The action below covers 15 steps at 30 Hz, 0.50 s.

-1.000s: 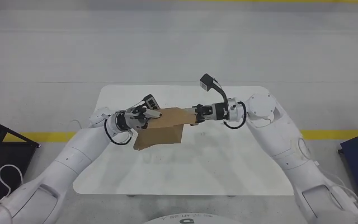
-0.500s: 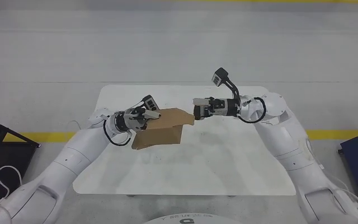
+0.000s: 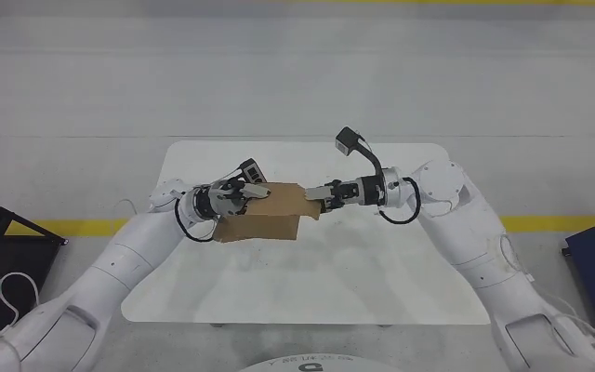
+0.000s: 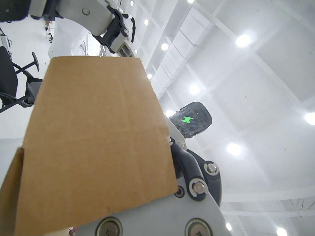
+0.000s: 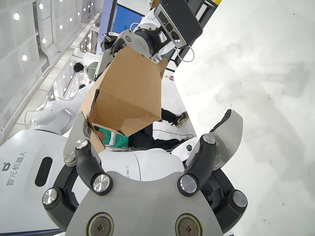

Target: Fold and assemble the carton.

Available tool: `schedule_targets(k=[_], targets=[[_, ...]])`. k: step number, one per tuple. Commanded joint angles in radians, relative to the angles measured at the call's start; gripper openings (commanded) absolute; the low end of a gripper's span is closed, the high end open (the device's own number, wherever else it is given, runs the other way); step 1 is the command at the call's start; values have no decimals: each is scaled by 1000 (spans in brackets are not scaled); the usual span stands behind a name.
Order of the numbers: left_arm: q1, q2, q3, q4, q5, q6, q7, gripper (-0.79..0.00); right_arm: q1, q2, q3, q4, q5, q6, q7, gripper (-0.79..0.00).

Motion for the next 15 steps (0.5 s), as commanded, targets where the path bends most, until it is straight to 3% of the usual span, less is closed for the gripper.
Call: schedule_targets(k=[1,15], targets=[[0,0,0,0,-1,0,0,-785,2,-1,-6,-2,-7,0,-1,0],[-3,-2,3,3,-4,-3,0,-785,13,-3,-24,2,-35,24,-32,0]])
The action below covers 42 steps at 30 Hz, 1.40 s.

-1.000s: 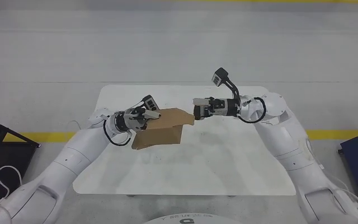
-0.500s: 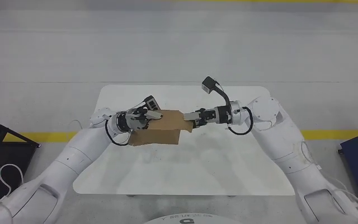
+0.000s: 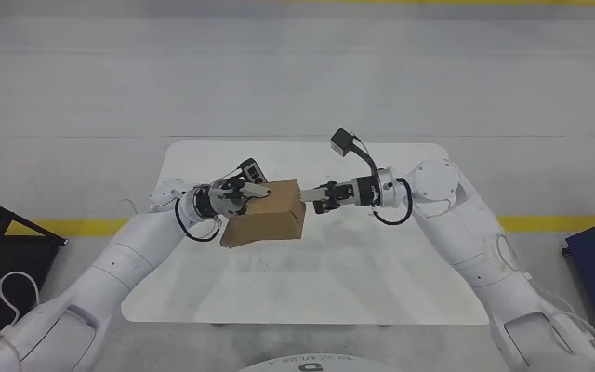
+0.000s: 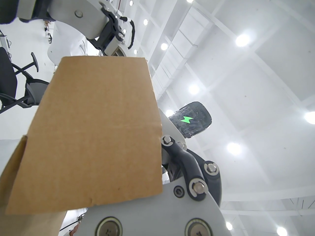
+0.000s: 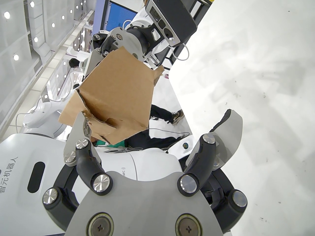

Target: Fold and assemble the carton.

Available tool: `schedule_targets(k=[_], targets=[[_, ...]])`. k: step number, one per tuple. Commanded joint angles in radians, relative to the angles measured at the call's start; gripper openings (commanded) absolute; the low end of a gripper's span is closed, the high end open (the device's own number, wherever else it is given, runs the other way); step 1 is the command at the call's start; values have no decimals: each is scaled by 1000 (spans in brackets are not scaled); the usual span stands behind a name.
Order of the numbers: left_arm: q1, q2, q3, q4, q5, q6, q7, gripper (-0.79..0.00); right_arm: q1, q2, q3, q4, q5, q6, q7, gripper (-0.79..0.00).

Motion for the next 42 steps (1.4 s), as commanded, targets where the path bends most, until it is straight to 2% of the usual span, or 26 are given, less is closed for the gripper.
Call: schedule_targets(k=[1,28,34,42], targets=[[0,0,0,0,1,-2,0,-785,2,-1,-5,-2,-17,14,-16,0],[-3,-5,3,8,2,-5,0,-785,5,-8,-64,-54,-165,107,-133,0],[0,-1,-3,15,5,-5,0,-785,-45,9,20,-67,-107,33,-95,0],[32,27,-47,5,12,-11,0,-785,-162,41,170,-104,-10,-80,-13,0]])
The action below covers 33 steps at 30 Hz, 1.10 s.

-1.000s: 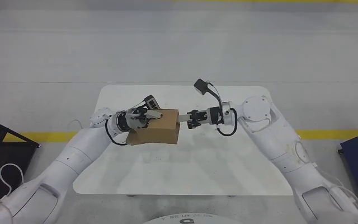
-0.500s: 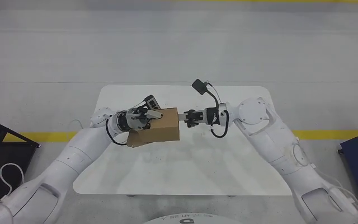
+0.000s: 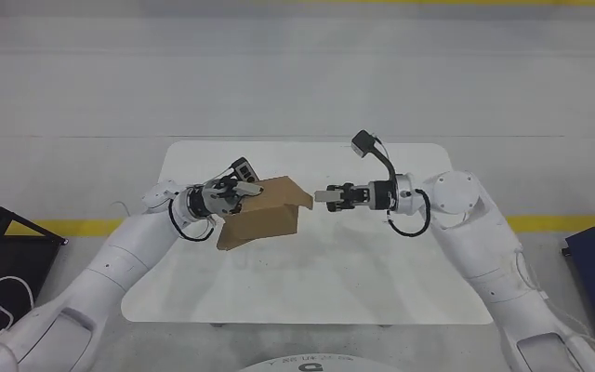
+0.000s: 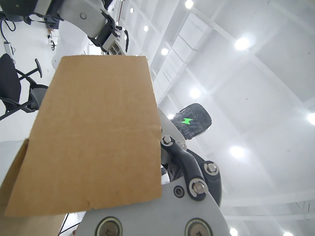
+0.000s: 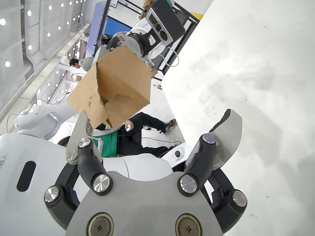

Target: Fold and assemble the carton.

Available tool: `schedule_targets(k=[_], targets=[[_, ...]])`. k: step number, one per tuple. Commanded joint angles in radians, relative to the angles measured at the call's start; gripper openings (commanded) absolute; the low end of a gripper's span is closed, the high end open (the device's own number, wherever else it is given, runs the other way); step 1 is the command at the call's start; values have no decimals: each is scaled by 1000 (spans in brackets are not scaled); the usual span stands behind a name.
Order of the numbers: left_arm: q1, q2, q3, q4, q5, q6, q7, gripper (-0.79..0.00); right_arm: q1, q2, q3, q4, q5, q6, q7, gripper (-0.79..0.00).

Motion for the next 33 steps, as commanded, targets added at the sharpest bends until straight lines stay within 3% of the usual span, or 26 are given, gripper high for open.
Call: schedule_targets(k=[1,11,33], targets=[[11,8,-11,-7,0,-1,0,-785,-21,4,22,-9,13,-13,8,0],[24,20,-16,-28,29,-2,0,-785,-11,2,-36,-57,-59,43,-10,0],[-6,-2,36,-3,41,-13,0,-785,91,-26,-203,-39,-167,140,-74,0]])
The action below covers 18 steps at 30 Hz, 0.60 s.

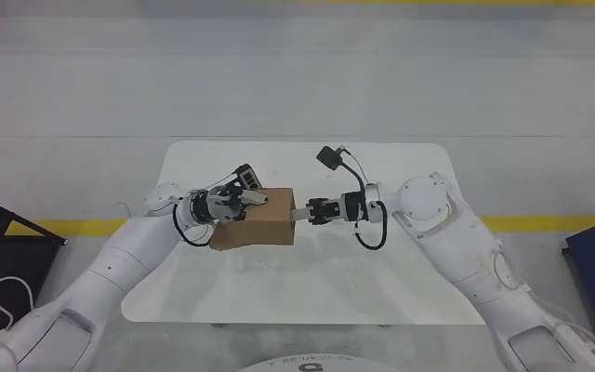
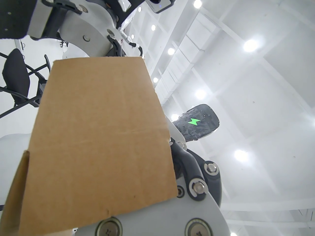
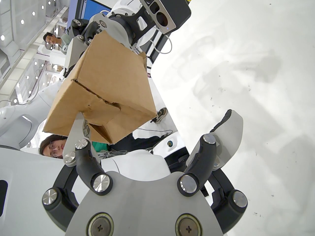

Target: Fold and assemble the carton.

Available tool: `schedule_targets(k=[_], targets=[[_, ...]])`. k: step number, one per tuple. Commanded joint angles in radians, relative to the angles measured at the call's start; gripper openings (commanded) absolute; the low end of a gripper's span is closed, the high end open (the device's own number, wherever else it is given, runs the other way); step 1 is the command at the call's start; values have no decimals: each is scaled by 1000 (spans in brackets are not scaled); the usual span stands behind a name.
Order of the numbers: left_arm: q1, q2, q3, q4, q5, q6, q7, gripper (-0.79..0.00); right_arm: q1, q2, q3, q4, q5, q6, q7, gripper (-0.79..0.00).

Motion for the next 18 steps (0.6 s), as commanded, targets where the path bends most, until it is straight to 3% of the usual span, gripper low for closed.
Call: schedule_targets(k=[1,11,18], targets=[[-1,-1,2,0,-1,-2,0,-785,8,-2,-9,5,-7,11,-10,0],[-4,-3,5,4,-5,-6,0,-785,37,-13,-43,17,-34,48,-54,0],[0,3,-7,5,-11,-12,0,-785,-32,12,87,18,65,-57,-10,0]])
